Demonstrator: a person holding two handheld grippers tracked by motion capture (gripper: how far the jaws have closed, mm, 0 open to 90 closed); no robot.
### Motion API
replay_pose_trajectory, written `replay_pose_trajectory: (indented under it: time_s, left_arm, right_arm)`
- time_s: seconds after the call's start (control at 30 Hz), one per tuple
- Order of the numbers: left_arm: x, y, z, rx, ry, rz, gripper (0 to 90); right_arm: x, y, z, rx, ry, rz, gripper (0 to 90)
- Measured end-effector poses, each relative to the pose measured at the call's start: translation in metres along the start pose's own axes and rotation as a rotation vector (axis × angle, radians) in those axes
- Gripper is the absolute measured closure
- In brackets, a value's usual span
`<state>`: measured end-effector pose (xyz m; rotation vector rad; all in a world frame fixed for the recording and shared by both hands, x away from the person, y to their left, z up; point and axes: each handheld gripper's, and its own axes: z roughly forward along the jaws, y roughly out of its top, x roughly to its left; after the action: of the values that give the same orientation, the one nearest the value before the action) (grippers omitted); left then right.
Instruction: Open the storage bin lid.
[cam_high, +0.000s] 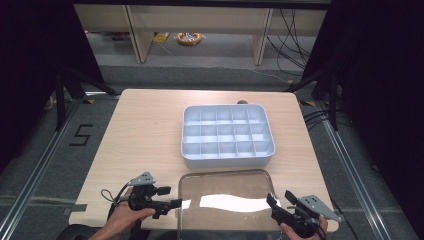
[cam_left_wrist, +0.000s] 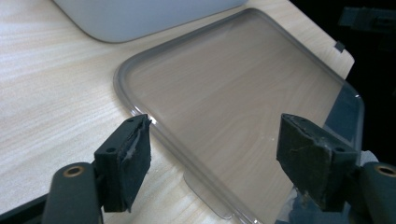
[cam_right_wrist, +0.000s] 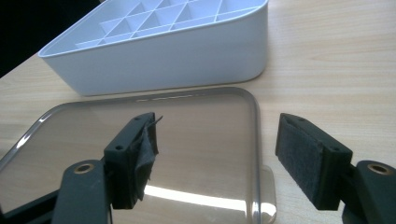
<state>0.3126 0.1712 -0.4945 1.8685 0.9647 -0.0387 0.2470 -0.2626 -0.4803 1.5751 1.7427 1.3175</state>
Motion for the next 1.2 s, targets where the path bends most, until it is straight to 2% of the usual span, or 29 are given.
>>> replay_pose_trajectory:
  time_s: [0.03, 0.07, 0.1, 0.13, 0.17, 0.27, 0.33, 0.37, 0.43, 0.47, 0.5, 0.53, 0.57, 0.6, 0.7, 0.73, 0.77, 0.8, 0.83, 0.87, 0.93, 0.97, 1.0, 1.1, 1.13, 1.17, 1.2]
  left_arm:
    - [0.000, 0.000, -0.001, -0.004, 0.000, 0.007, 25.3]
    - [-0.001, 0.000, -0.002, -0.013, -0.003, 0.011, 24.9]
    - [-0.001, 0.000, -0.003, -0.016, -0.005, 0.015, 24.3]
    - [-0.001, 0.000, -0.004, -0.019, -0.009, 0.022, 24.0]
    - [-0.002, -0.001, -0.005, -0.019, -0.007, 0.027, 23.4]
    - [-0.003, -0.003, -0.007, -0.020, -0.016, 0.024, 22.7]
    - [-0.003, -0.005, -0.009, -0.014, -0.018, 0.036, 22.2]
    - [-0.004, -0.006, -0.010, -0.019, -0.018, 0.034, 22.1]
    - [-0.004, -0.008, -0.012, -0.014, -0.021, 0.038, 21.7]
    - [-0.005, -0.009, -0.013, -0.017, -0.017, 0.036, 21.7]
    - [-0.005, -0.009, -0.015, -0.016, -0.017, 0.040, 21.7]
    - [-0.005, -0.010, -0.015, -0.023, -0.015, 0.038, 21.6]
    - [-0.005, -0.011, -0.017, -0.021, -0.015, 0.041, 21.5]
    - [-0.006, -0.012, -0.018, -0.026, -0.004, 0.042, 21.5]
    - [-0.005, -0.014, -0.021, -0.028, -0.011, 0.041, 21.5]
    - [-0.006, -0.015, -0.022, -0.027, -0.006, 0.043, 21.4]
    - [-0.006, -0.016, -0.024, -0.026, -0.008, 0.042, 21.4]
    - [-0.007, -0.016, -0.025, -0.021, -0.004, 0.044, 21.4]
    - [-0.007, -0.018, -0.026, -0.022, -0.005, 0.047, 21.4]
    - [-0.007, -0.018, -0.027, -0.014, -0.005, 0.047, 21.4]
    - [-0.009, -0.021, -0.028, -0.024, -0.008, 0.050, 21.4]
    - [-0.010, -0.021, -0.029, -0.019, -0.004, 0.052, 21.4]
    - [-0.010, -0.022, -0.030, -0.015, -0.003, 0.058, 21.4]
    - [-0.011, -0.025, -0.032, -0.014, 0.009, 0.058, 21.5]
    - [-0.011, -0.025, -0.033, -0.007, 0.008, 0.058, 21.6]
    - [-0.011, -0.026, -0.033, -0.017, 0.006, 0.056, 21.6]
    - [-0.012, -0.027, -0.034, -0.012, 0.009, 0.052, 21.6]
  right_arm:
    - [0.000, 0.000, 0.000, 0.000, 0.000, 0.000, 30.2]
    - [-0.001, 0.000, -0.001, 0.004, -0.002, -0.020, 30.1]
    - [-0.001, -0.001, -0.002, 0.005, 0.010, -0.016, 29.8]
    - [0.003, -0.001, -0.005, 0.026, 0.004, 0.013, 29.6]
    - [0.001, -0.002, -0.006, 0.024, 0.006, -0.013, 28.7]
    - [0.001, -0.005, -0.006, 0.006, 0.012, -0.016, 27.9]
    - [0.002, -0.007, -0.008, 0.018, 0.019, -0.002, 27.1]
    - [0.004, -0.008, -0.010, 0.028, 0.008, 0.016, 26.8]
    - [0.001, -0.009, -0.011, 0.019, 0.031, -0.016, 26.4]
    - [0.002, -0.010, -0.013, 0.030, 0.016, -0.018, 26.2]
    - [0.006, -0.012, -0.014, 0.027, 0.012, 0.025, 26.2]
    - [0.003, -0.012, -0.015, 0.027, 0.027, -0.016, 26.1]
    - [0.006, -0.013, -0.016, 0.028, 0.015, 0.006, 26.0]
    - [0.004, -0.013, -0.017, 0.038, 0.009, -0.033, 25.9]
    - [0.006, -0.015, -0.018, 0.022, 0.027, -0.028, 25.7]
    - [0.006, -0.016, -0.019, 0.032, 0.009, -0.030, 25.5]
    - [0.009, -0.017, -0.020, 0.035, 0.006, -0.013, 25.4]
    - [0.007, -0.017, -0.022, 0.045, 0.033, -0.018, 25.3]
    - [0.009, -0.019, -0.023, 0.057, 0.017, 0.004, 25.3]
    - [0.008, -0.019, -0.022, 0.045, 0.017, -0.015, 25.3]
    - [0.009, -0.021, -0.026, 0.064, 0.020, 0.019, 25.1]
    - [0.010, -0.022, -0.026, 0.049, 0.025, 0.021, 25.1]
    - [0.008, -0.022, -0.026, 0.036, 0.028, -0.003, 25.1]
    - [0.009, -0.024, -0.029, 0.040, 0.028, 0.035, 25.0]
    - [0.008, -0.025, -0.029, 0.017, 0.029, 0.033, 24.9]
    - [0.007, -0.025, -0.030, 0.023, 0.029, 0.033, 24.9]
    - [0.011, -0.025, -0.032, 0.030, 0.016, 0.083, 24.9]
